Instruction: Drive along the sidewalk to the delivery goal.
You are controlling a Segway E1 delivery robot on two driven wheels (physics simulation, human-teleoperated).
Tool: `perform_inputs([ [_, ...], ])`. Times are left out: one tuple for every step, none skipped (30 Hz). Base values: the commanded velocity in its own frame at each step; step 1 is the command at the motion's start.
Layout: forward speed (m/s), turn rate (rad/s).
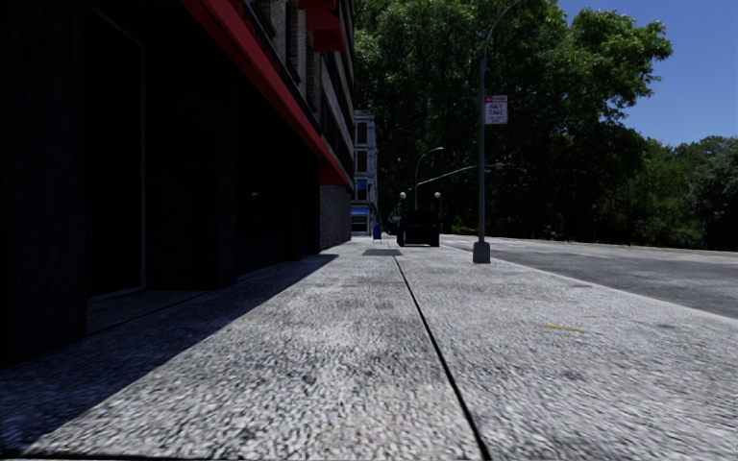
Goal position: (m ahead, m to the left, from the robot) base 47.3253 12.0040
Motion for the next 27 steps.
perform_inputs([
  [2.00, 0.18],
  [2.00, 0.18],
  [2.00, 0.18],
  [2.00, 0.18],
  [2.00, 0.18],
  [2.00, 0.18],
  [2.00, 0.18],
  [2.00, 0.18],
  [2.00, 0.18],
  [2.00, 0.18],
  [2.00, 0.18],
  [2.00, 0.18],
  [2.00, 0.18],
  [2.00, 0.15],
  [2.00, 0.00],
  [2.00, 0.00],
  [2.00, 0.00],
  [2.00, 0.00],
  [2.00, 0.00],
  [2.00, 0.00],
  [2.00, 0.00],
  [2.00, 0.00],
  [2.00, 0.00],
  [2.00, 0.00],
  [2.00, 0.00],
  [2.00, 0.00],
  [2.00, 0.06],
])
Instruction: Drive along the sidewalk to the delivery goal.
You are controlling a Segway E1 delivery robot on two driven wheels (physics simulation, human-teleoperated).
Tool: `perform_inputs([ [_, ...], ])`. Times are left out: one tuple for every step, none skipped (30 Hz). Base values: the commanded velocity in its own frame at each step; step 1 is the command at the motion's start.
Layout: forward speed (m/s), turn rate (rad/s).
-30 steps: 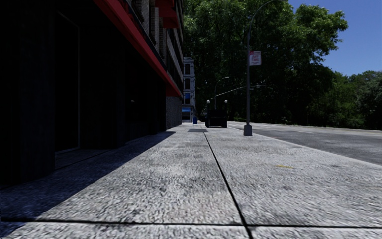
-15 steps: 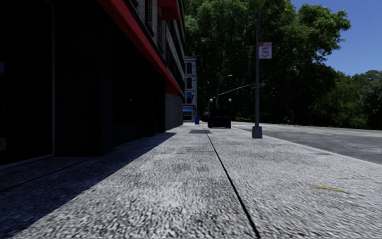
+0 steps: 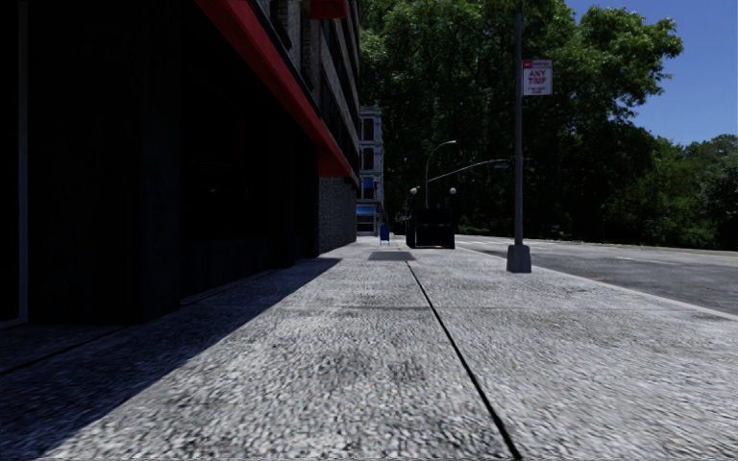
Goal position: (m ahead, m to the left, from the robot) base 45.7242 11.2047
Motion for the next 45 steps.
perform_inputs([
  [2.00, 0.11],
  [2.00, 0.12],
  [2.00, 0.12],
  [2.00, 0.12],
  [2.00, 0.00],
  [2.00, 0.00],
  [2.00, 0.00],
  [2.00, 0.00],
  [2.00, 0.00],
  [2.00, 0.00],
  [2.00, 0.00],
  [2.00, 0.00],
  [2.00, 0.00],
  [2.00, 0.00],
  [2.00, 0.00],
  [2.00, 0.08],
  [2.00, 0.21],
  [2.00, 0.25],
  [2.00, 0.25],
  [2.00, 0.25],
  [2.00, 0.18],
  [2.00, 0.08],
  [2.00, 0.00],
  [2.00, 0.00],
  [2.00, 0.00],
  [2.00, 0.00],
  [2.00, 0.00],
  [2.00, 0.00],
  [2.00, 0.00],
  [2.00, 0.00],
  [2.00, 0.00],
  [2.00, 0.00],
  [2.00, 0.00],
  [2.00, 0.00],
  [2.00, 0.04],
  [2.00, 0.27],
  [2.00, 0.32],
  [2.00, 0.33],
  [2.00, 0.20],
  [2.00, 0.00],
  [2.00, 0.00],
  [2.00, 0.00],
  [2.00, 0.00],
  [2.00, 0.00],
  [2.00, 0.00],
])
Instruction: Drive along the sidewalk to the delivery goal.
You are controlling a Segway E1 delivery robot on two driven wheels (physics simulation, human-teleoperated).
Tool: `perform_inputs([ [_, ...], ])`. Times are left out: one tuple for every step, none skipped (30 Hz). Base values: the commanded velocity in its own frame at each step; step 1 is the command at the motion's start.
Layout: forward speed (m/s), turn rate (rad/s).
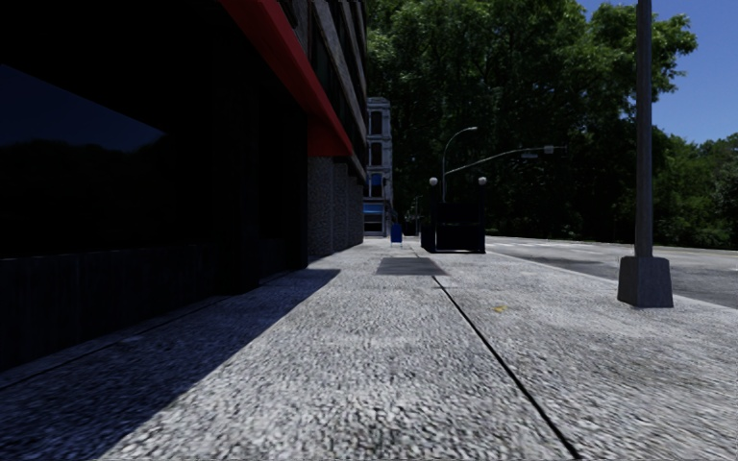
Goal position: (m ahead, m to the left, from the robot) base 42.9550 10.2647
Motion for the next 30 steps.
perform_inputs([
  [2.00, 0.00],
  [2.00, 0.00],
  [2.00, 0.00],
  [2.00, 0.00],
  [2.00, 0.00],
  [2.00, 0.00],
  [2.00, 0.00],
  [2.00, 0.00],
  [2.00, 0.00],
  [2.00, 0.00],
  [2.00, 0.00],
  [2.00, 0.00],
  [2.00, 0.00],
  [2.00, 0.00],
  [2.00, 0.00],
  [2.00, 0.00],
  [2.00, 0.00],
  [2.00, 0.00],
  [2.00, 0.00],
  [2.00, 0.00],
  [2.00, 0.00],
  [2.00, 0.00],
  [2.00, 0.00],
  [2.00, 0.00],
  [2.00, 0.00],
  [2.00, 0.00],
  [2.00, 0.00],
  [2.00, 0.00],
  [2.00, 0.00],
  [2.00, 0.00],
])
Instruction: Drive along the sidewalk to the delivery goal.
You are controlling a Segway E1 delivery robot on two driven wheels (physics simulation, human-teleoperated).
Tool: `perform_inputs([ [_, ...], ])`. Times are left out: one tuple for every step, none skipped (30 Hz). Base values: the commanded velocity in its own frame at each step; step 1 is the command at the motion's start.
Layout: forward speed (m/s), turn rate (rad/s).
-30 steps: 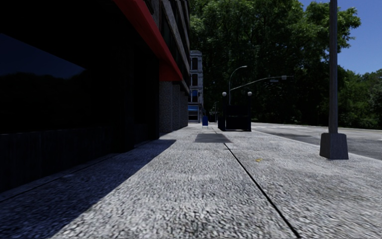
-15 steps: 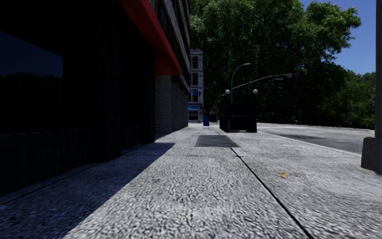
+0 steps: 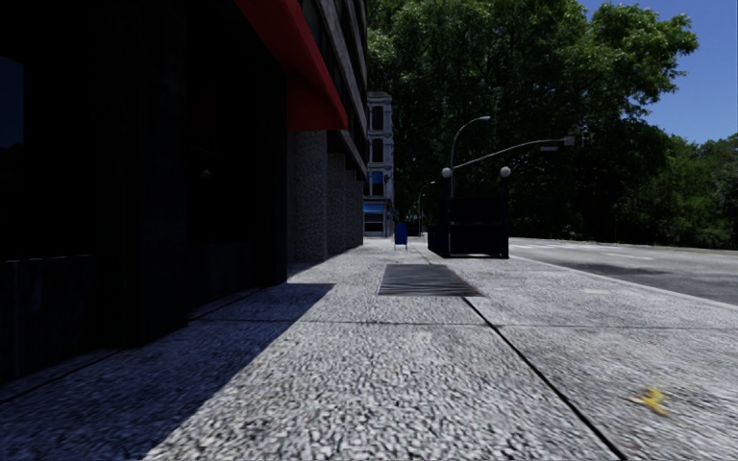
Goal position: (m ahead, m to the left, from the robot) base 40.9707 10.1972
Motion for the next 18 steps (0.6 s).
perform_inputs([
  [2.00, 0.00],
  [2.00, 0.00],
  [2.00, 0.00],
  [2.00, 0.00],
  [2.00, 0.00],
  [2.00, 0.00],
  [2.00, 0.00],
  [2.00, 0.00],
  [2.00, 0.00],
  [2.00, 0.00],
  [2.00, 0.00],
  [2.00, 0.00],
  [2.00, 0.00],
  [2.00, 0.00],
  [2.00, 0.00],
  [2.00, 0.00],
  [2.00, 0.00],
  [2.00, 0.00],
])
